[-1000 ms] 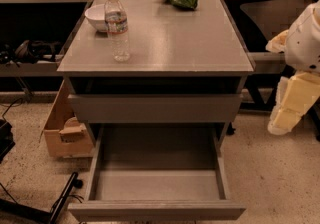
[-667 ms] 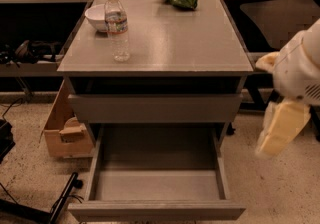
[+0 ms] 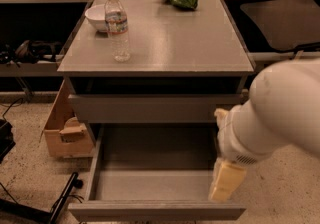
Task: Close middle drawer
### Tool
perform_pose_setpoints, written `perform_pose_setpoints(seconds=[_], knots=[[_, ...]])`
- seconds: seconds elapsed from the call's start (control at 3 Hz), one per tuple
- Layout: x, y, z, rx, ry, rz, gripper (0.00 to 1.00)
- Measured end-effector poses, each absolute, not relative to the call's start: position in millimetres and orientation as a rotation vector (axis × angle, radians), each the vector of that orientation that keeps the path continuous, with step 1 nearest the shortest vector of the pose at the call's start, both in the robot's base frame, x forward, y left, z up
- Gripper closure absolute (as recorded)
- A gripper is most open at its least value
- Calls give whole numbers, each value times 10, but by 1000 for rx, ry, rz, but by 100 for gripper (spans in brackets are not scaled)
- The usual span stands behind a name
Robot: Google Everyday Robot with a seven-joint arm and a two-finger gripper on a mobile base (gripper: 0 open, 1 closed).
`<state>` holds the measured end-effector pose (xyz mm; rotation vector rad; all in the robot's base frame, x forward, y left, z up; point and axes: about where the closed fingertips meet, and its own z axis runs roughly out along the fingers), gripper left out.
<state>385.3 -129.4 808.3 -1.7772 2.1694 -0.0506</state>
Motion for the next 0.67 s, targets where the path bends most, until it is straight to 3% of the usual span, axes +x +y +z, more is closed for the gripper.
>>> perform_pose_setpoints(seconds=[0.33, 0.67], knots=[[3737, -1344, 6998, -1764, 2298, -2, 0], [3487, -1471, 6599, -1737, 2405, 28, 0]])
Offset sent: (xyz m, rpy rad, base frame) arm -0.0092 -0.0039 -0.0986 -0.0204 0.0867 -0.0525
